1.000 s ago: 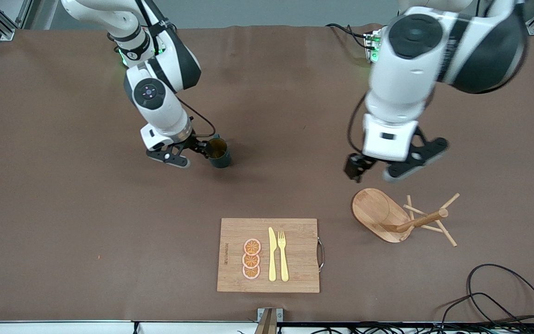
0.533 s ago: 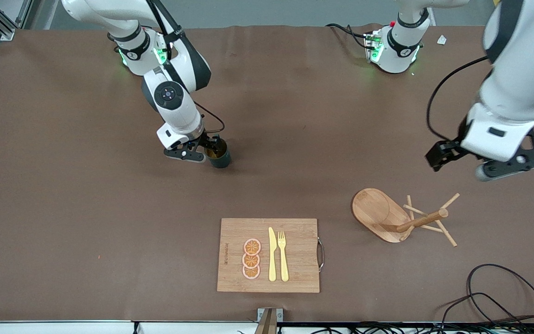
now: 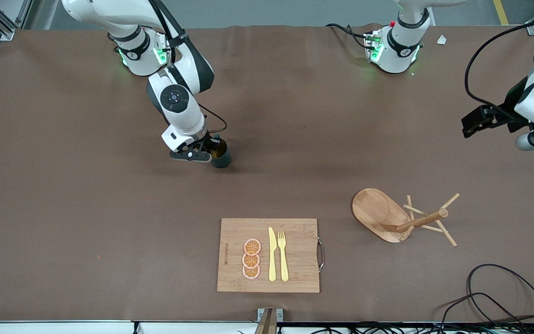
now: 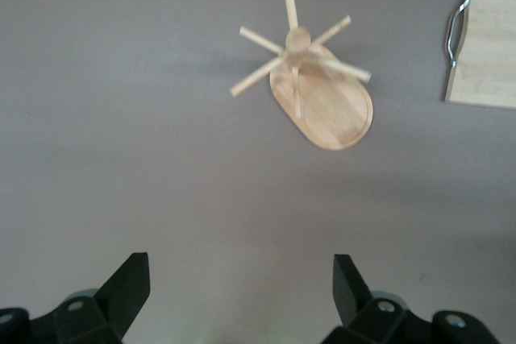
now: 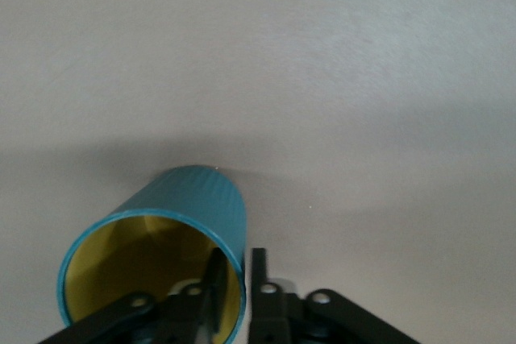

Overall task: Transfer cup from left to right arm and place
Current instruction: 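Grasp the mug with the right gripper while the left gripper withdraws, then carry the teal mug away from the stand with the right gripper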

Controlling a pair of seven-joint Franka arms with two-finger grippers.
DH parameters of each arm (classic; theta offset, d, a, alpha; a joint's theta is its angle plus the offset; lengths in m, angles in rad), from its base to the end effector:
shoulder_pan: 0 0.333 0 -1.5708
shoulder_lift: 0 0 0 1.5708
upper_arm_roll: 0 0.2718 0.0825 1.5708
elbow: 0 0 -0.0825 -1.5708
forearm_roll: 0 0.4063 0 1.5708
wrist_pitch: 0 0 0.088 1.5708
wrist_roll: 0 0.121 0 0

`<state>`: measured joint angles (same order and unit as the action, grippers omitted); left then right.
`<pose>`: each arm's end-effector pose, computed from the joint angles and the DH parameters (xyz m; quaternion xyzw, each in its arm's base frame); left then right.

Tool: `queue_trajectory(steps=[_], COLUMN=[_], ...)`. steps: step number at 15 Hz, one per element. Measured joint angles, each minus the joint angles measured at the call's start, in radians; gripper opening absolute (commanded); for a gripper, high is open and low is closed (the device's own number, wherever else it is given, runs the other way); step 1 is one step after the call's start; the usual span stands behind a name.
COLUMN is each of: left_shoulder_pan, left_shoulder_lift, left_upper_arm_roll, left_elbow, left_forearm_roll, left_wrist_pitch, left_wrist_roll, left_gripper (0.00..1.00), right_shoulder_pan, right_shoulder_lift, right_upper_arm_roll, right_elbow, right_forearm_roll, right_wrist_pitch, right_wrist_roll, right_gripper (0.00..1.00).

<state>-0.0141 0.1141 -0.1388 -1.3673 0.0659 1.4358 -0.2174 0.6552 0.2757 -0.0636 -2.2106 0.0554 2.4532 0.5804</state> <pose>0.5874 -0.0771 0.5880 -0.9988 -0.0362 0.0173 0.0285 0.4574 0.3062 0.1767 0.9997 -0.0150 -0.0182 0.0018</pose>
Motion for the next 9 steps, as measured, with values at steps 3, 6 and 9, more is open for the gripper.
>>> queue_trajectory(steps=[3, 6, 9], left_shoulder_pan=[-0.001, -0.002, -0.004], left_shoulder_lift=[-0.08, -0.137, -0.156], left_upper_arm_roll=[0.046, 0.061, 0.061], left_elbow=[-0.093, -0.161, -0.192], left_forearm_roll=[-0.022, -0.025, -0.026], left_wrist_pitch=[0.0, 0.016, 0.026], left_wrist_roll=[0.05, 0.065, 0.065], left_gripper=[1.0, 1.0, 1.0], right_shoulder_pan=[-0.004, -0.048, -0.152], right_shoulder_lift=[-0.001, -0.008, -0.035], right_upper_arm_roll=[-0.008, -0.019, -0.025], right_elbow=[0.002, 0.006, 0.014], right_forearm_roll=[0.0, 0.0, 0.0], right_wrist_pitch=[-0.007, -0.027, -0.064], right_wrist_roll=[-0.179, -0.367, -0.636], right_gripper=[0.02, 0.02, 0.02])
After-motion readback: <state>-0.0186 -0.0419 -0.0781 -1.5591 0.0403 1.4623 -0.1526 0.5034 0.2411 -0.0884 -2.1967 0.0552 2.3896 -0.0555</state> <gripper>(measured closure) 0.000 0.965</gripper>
